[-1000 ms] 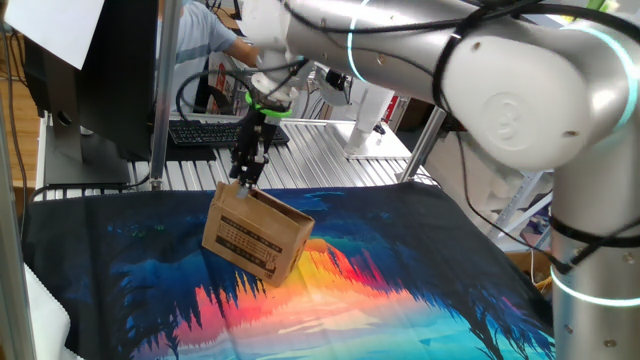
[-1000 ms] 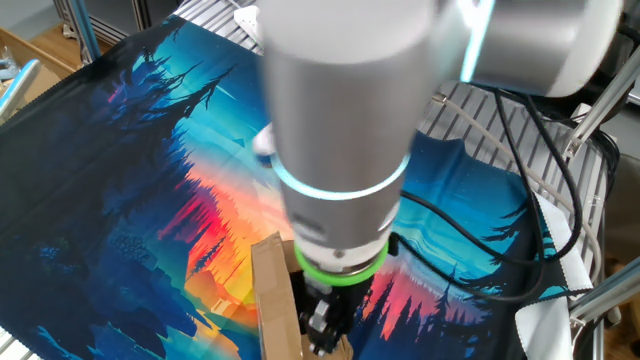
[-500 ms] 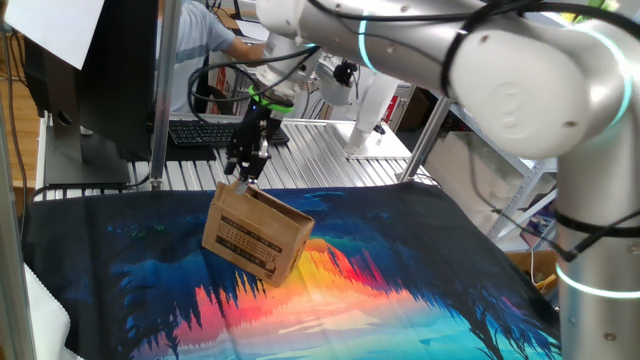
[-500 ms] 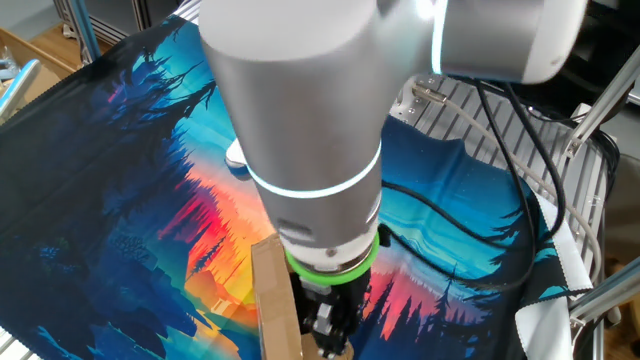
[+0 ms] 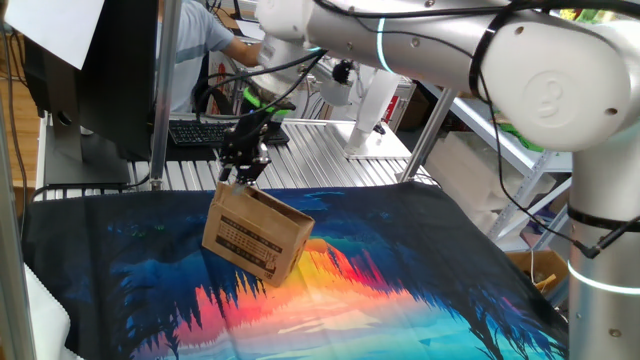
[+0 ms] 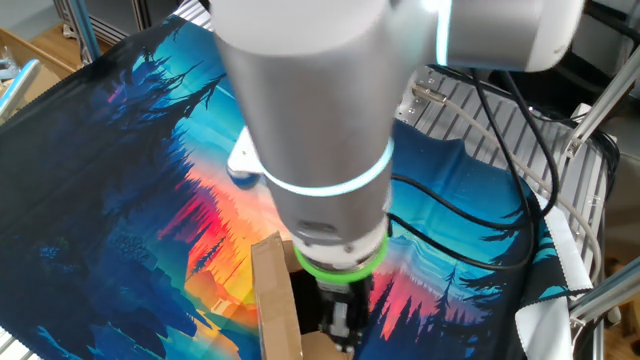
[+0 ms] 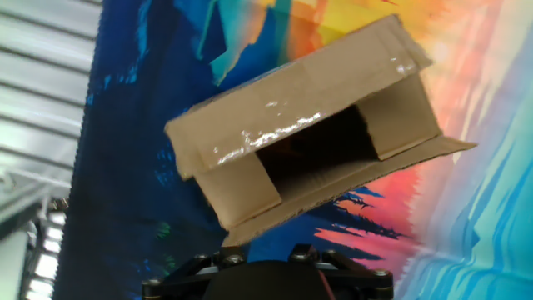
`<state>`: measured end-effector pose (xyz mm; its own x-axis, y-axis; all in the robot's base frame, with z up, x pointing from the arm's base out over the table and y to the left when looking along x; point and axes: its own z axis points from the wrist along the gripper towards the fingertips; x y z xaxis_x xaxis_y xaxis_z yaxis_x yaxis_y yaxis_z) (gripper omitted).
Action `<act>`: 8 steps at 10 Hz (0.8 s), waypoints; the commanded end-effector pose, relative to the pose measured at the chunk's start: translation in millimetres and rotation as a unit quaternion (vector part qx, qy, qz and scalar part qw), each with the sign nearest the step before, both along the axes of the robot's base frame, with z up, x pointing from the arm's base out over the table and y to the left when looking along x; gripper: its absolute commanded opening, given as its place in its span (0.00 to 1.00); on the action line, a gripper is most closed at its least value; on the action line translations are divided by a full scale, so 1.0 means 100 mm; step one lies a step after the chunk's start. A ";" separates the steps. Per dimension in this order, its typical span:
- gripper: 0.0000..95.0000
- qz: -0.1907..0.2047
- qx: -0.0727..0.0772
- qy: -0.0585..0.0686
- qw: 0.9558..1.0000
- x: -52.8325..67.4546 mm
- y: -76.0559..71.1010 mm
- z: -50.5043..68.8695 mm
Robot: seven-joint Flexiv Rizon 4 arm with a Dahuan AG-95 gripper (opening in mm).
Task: Cover the box
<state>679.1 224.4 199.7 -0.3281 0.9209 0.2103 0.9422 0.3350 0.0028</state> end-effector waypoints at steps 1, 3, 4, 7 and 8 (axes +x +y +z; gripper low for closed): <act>0.40 0.012 -0.015 -0.006 1.000 -0.09 0.09 -0.07; 0.40 0.020 -0.017 -0.008 1.000 -0.08 0.05 -0.07; 0.40 0.026 -0.016 -0.009 0.999 -0.03 -0.02 -0.04; 0.40 0.044 -0.027 -0.016 0.999 0.08 -0.21 0.04; 0.40 0.045 -0.041 -0.017 0.998 0.08 -0.20 0.00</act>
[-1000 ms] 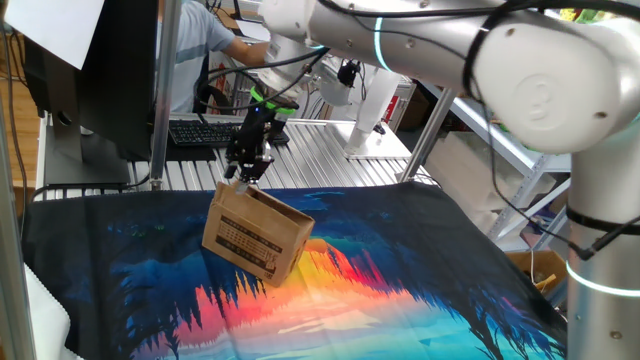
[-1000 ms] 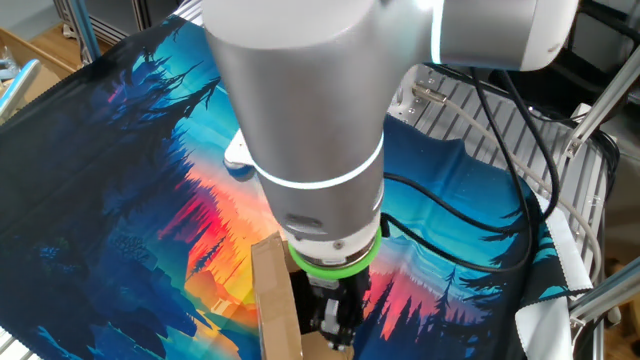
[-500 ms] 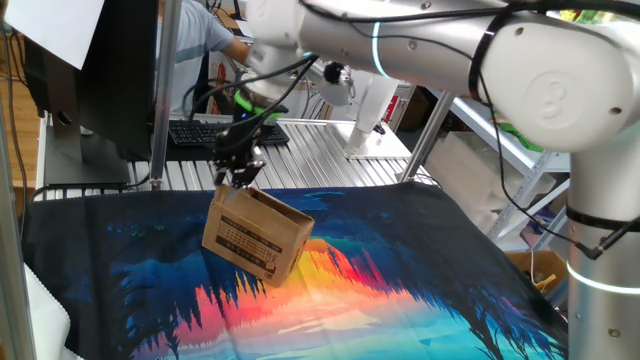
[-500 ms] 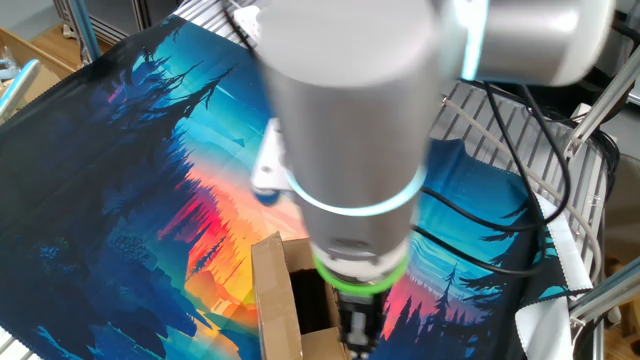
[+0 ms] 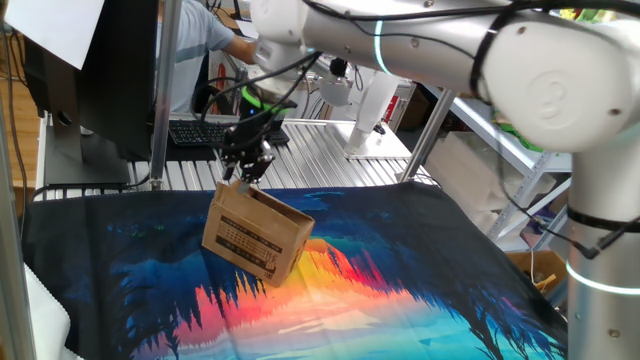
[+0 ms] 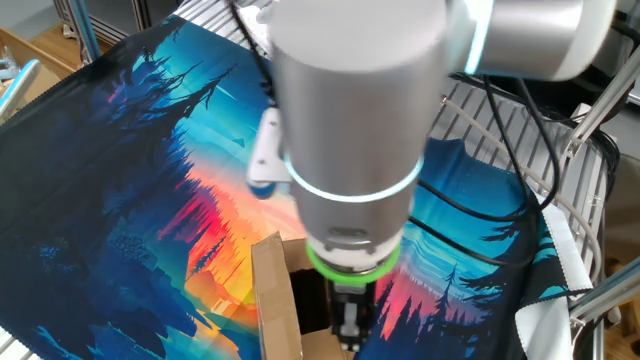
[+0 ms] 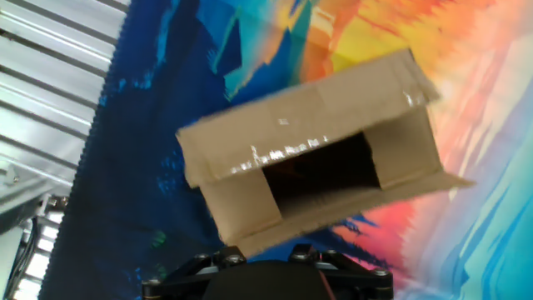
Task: Cover the box
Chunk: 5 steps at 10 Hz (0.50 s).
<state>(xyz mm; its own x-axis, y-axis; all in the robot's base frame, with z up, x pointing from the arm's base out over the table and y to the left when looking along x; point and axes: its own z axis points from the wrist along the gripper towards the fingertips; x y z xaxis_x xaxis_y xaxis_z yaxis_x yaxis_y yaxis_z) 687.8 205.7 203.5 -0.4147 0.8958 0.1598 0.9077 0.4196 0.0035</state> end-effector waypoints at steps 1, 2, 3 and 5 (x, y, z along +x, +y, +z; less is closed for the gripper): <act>0.40 -0.005 -0.015 -0.007 1.000 0.02 0.00 -0.08; 0.40 0.000 -0.006 -0.002 1.000 0.01 0.01 -0.07; 0.40 0.002 0.027 0.005 1.000 -0.06 0.04 -0.03; 0.40 0.057 0.032 -0.002 0.998 -0.28 0.09 0.06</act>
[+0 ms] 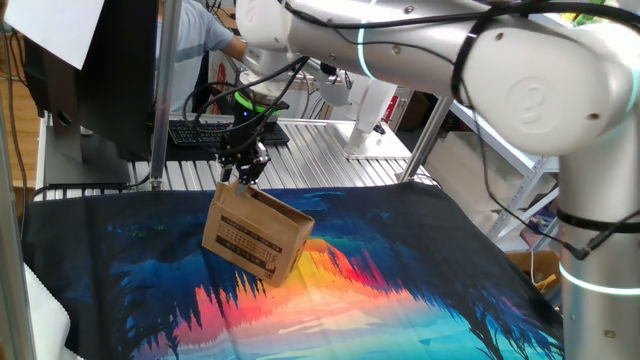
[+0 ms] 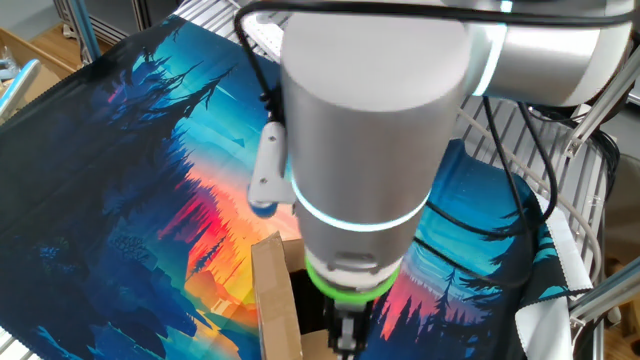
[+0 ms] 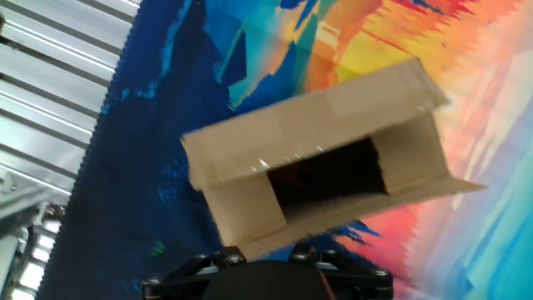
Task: Cover the box
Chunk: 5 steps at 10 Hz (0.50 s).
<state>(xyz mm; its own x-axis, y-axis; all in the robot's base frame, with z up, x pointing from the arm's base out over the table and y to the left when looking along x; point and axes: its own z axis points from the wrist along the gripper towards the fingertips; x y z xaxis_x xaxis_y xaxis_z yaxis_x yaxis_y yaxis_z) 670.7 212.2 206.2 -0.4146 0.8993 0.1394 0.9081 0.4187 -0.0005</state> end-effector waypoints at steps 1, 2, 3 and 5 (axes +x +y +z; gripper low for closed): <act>0.40 0.065 0.041 -0.001 0.997 -0.13 0.04 0.04; 0.40 0.084 0.026 -0.003 0.996 -0.14 0.02 0.03; 0.40 0.101 0.011 -0.006 0.995 -0.14 -0.01 0.00; 0.40 0.128 -0.011 -0.017 0.992 -0.14 -0.15 -0.12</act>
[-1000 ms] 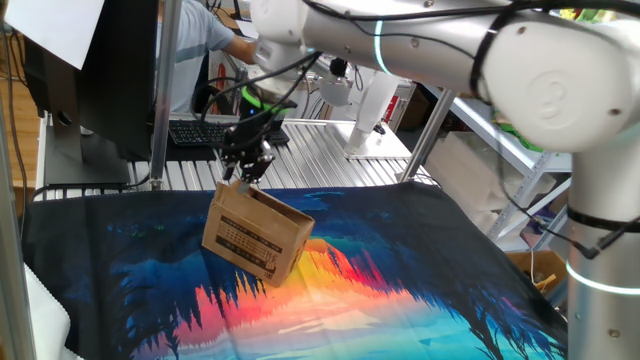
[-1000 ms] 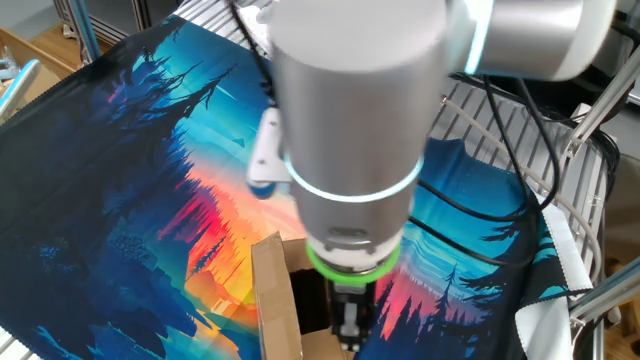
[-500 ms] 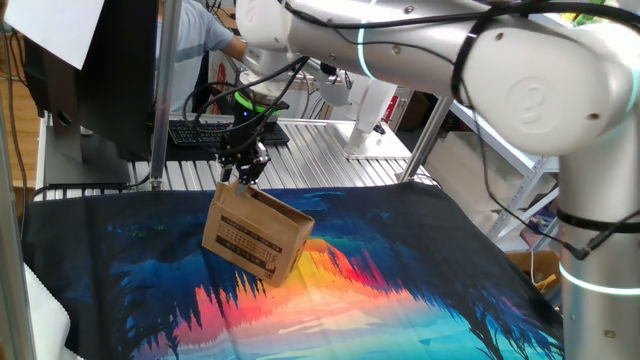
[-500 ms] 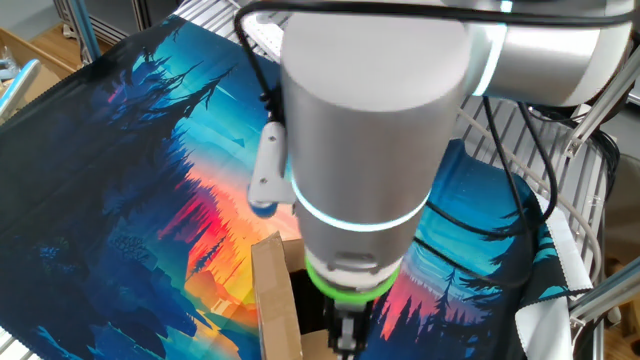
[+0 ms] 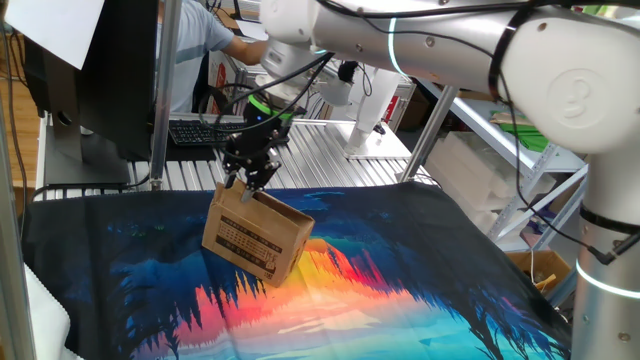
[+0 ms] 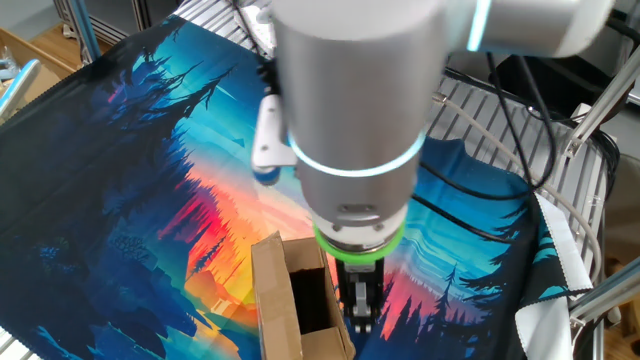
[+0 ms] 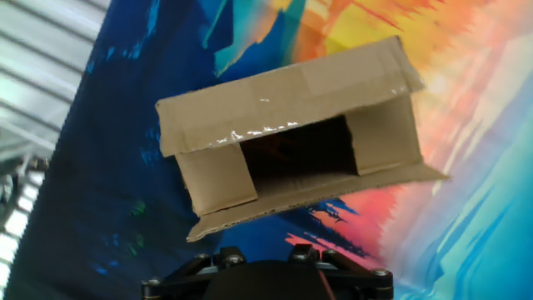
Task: Cover the box
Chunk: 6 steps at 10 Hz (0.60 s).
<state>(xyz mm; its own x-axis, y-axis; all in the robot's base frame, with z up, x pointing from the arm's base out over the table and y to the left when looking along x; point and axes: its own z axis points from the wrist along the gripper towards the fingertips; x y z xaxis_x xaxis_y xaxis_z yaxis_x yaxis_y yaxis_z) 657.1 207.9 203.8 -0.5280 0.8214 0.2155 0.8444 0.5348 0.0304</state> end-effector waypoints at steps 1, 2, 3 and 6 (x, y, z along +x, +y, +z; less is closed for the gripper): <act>0.40 0.072 -0.058 -0.031 0.995 0.00 -0.15 -0.13; 0.40 0.083 -0.077 -0.032 0.993 0.03 -0.20 -0.16; 0.40 0.090 -0.088 -0.034 0.991 0.06 -0.25 -0.18; 0.40 0.096 -0.087 -0.041 0.991 0.17 -0.39 -0.18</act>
